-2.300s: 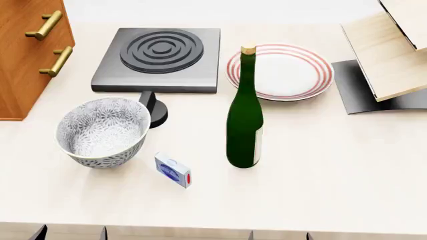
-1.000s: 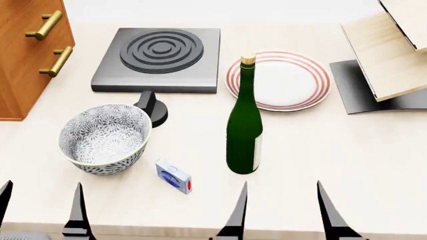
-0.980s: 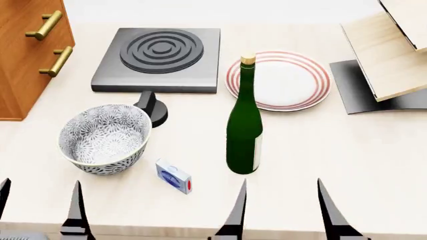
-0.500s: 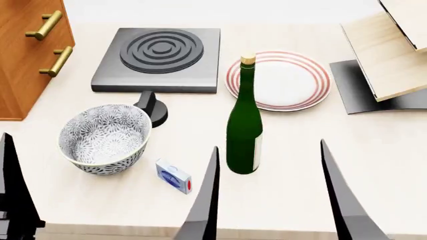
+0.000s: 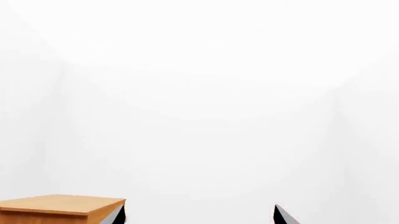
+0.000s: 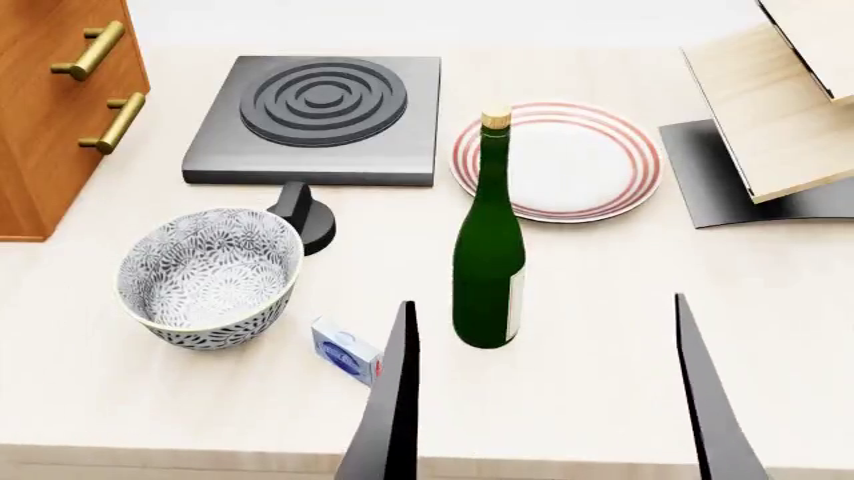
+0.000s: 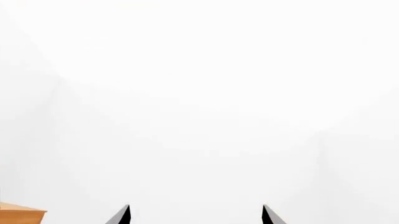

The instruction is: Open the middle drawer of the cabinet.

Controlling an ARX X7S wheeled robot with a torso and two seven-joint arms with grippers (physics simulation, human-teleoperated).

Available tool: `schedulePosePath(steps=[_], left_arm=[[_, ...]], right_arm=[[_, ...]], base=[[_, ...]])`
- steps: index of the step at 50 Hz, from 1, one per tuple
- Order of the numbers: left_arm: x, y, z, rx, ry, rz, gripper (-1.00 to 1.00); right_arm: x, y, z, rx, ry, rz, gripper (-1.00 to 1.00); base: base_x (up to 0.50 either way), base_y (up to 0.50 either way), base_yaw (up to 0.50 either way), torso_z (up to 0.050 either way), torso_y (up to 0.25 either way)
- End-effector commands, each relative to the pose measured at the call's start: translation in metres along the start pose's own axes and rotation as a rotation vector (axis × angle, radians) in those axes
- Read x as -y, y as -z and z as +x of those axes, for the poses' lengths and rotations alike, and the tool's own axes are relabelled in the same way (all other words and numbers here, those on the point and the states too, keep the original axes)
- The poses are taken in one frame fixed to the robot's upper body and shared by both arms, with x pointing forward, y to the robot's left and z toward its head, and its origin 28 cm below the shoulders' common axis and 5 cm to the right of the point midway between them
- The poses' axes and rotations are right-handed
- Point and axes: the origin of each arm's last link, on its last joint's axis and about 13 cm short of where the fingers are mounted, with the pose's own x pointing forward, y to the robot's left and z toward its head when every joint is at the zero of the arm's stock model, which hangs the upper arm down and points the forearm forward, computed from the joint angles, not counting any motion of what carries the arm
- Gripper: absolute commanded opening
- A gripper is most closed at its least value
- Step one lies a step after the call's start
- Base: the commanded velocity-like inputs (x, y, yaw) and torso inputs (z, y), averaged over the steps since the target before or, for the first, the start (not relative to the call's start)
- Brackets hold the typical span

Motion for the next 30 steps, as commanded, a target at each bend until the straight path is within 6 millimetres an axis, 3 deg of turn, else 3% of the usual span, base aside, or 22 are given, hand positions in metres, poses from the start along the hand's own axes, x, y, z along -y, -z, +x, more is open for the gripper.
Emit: schedulePosePath(steps=[1,17,30], left_arm=[[-0.0047,-0.0182,-0.0019,0.085,-0.023,-0.016,1.00],[-0.0051,-0.0248,-0.0039,0.111,-0.035,-0.005,1.00],[-0.0035,-0.0244,-0.0041,0.109,-0.033,0.002,1.00]], right_arm=[[-0.0014,-0.0080,-0.0020,0.083,0.016,-0.060,1.00],[-0.0008,-0.0110,-0.0039,0.123,0.032,-0.059,1.00],[-0.0001,-0.0114,-0.0040,0.132,0.034,-0.062,1.00]], base=[[0.00,0.00,0.00,0.000,0.000],[0.01,0.00,0.00,0.000,0.000],[0.40,0.00,0.00,0.000,0.000]])
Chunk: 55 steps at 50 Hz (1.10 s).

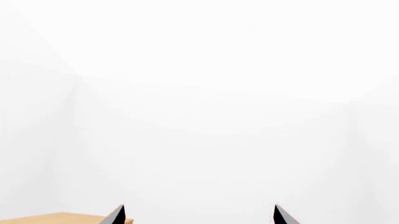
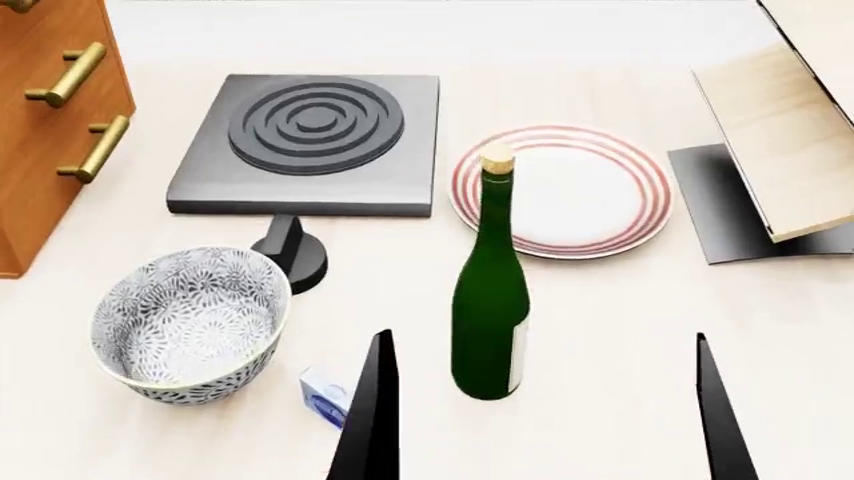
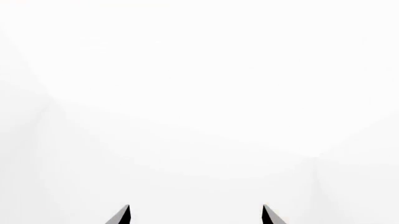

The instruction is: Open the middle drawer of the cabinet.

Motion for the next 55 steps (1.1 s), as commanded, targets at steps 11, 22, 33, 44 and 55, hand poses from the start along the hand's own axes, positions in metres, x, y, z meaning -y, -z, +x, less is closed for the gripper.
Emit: schedulePosePath(steps=[11,22,33,44,55], left_arm=[[0.0003,-0.0045,0.0016,0.048,0.007,-0.012,1.00],[-0.0001,-0.0057,0.0020,0.054,-0.003,-0.014,1.00],[-0.0011,-0.0079,0.0018,0.061,-0.012,-0.021,1.00],[-0.0015,-0.0084,0.0023,0.062,-0.018,-0.021,1.00],[-0.0012,-0.0097,0.0049,0.067,-0.024,-0.024,1.00]], right_arm=[[0.0031,-0.0013,0.0003,0.023,0.017,-0.036,1.00],[0.0032,-0.0020,0.0000,0.032,0.015,-0.038,1.00],[0.0032,-0.0026,0.0001,0.040,0.014,-0.039,1.00],[0.0033,-0.0026,0.0007,0.044,0.013,-0.040,1.00],[0.0034,-0.0028,0.0014,0.051,0.007,-0.037,1.00]], base=[[0.49,0.00,0.00,0.000,0.000],[0.50,0.00,0.00,0.000,0.001],[0.50,0.00,0.00,0.000,0.000],[0.50,0.00,0.00,0.000,0.002],[0.50,0.00,0.00,0.000,0.000]])
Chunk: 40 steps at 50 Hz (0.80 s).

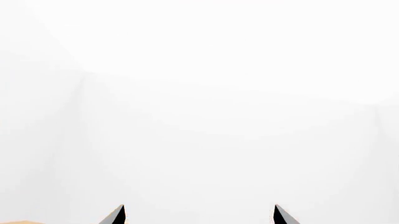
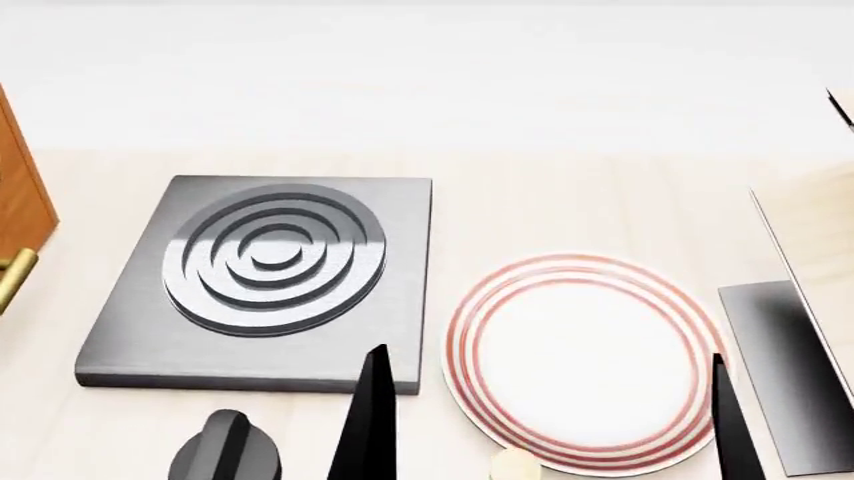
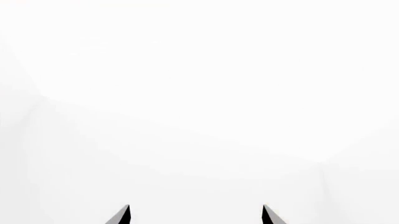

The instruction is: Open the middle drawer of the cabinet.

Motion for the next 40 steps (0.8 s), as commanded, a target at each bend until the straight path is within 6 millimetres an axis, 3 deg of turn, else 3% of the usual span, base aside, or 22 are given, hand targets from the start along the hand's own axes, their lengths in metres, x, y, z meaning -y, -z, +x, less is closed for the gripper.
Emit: schedulePosePath(steps=[1,24,34,40], left_arm=[[0.003,-0.001,0.004,0.042,0.023,-0.022,1.00],[-0.002,-0.005,0.008,0.065,0.017,0.016,1.00],[-0.002,0.004,0.011,0.052,0.107,0.127,1.00],[-0.009,0.005,0.029,0.090,0.170,0.254,1.00]], right_arm=[[0.002,0.001,0.003,0.007,-0.003,-0.025,1.00],[0.002,-0.001,0.001,0.014,0.006,-0.044,1.00],[0.005,0.001,0.001,0.005,0.008,-0.043,1.00],[0.005,0.003,0.002,-0.006,0.005,-0.043,1.00]], base=[[0.44,0.00,0.00,0.000,0.000],[0.05,0.00,0.00,0.000,0.000],[0.00,0.00,0.00,0.000,0.000],[0.00,0.00,0.00,0.000,0.000]])
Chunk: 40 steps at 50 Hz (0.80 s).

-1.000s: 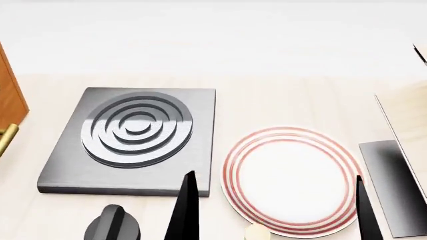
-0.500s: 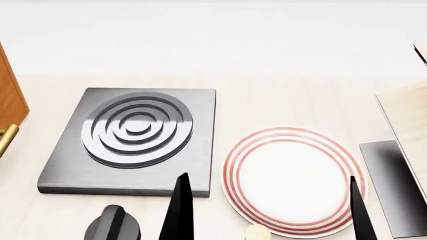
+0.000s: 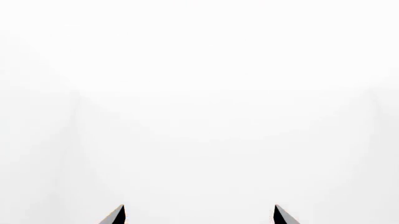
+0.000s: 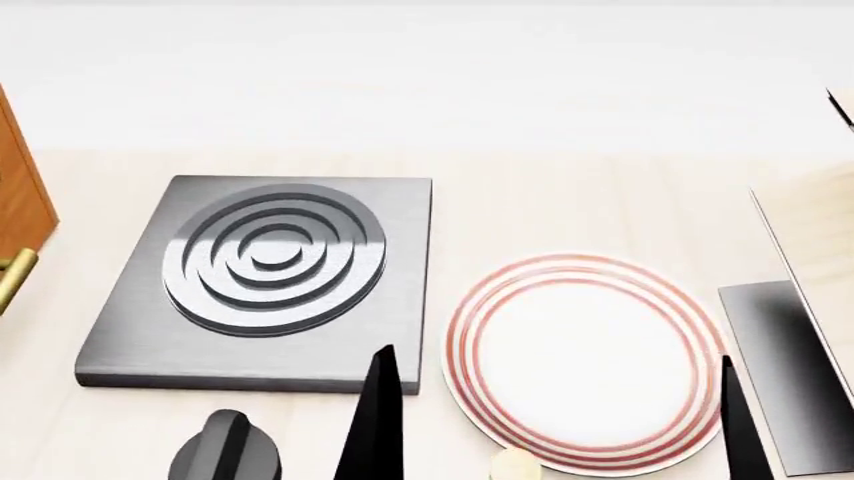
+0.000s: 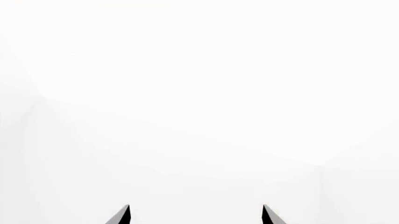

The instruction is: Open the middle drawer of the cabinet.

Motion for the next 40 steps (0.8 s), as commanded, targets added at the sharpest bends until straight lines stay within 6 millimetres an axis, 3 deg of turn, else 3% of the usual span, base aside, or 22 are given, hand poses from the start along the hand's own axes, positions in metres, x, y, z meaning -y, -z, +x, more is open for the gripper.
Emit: schedulePosePath(steps=[1,11,20,32,40], left_arm=[[-0.007,0.003,0.023,0.083,0.133,0.164,1.00],[-0.024,-0.006,0.060,0.097,0.199,0.355,1.00],[-0.031,-0.001,0.079,0.097,0.277,0.522,1.00],[-0.032,0.033,0.089,0.056,0.381,0.691,1.00],[-0.037,0.068,0.100,0.002,0.418,0.809,1.00]], right_arm=[[0.003,0.003,0.003,-0.011,0.002,-0.032,1.00],[0.004,0.003,0.003,-0.007,0.006,-0.039,1.00],[0.005,0.003,0.002,-0.011,0.010,-0.044,1.00],[0.004,0.003,0.002,-0.023,0.004,-0.037,1.00],[0.004,0.004,0.002,-0.029,0.002,-0.036,1.00]], base=[[0.00,0.00,0.00,0.000,0.000],[0.00,0.00,0.00,0.000,0.000],[0.00,0.00,0.00,0.000,0.000],[0.00,0.00,0.00,0.000,0.000],[0.00,0.00,0.00,0.000,0.000]])
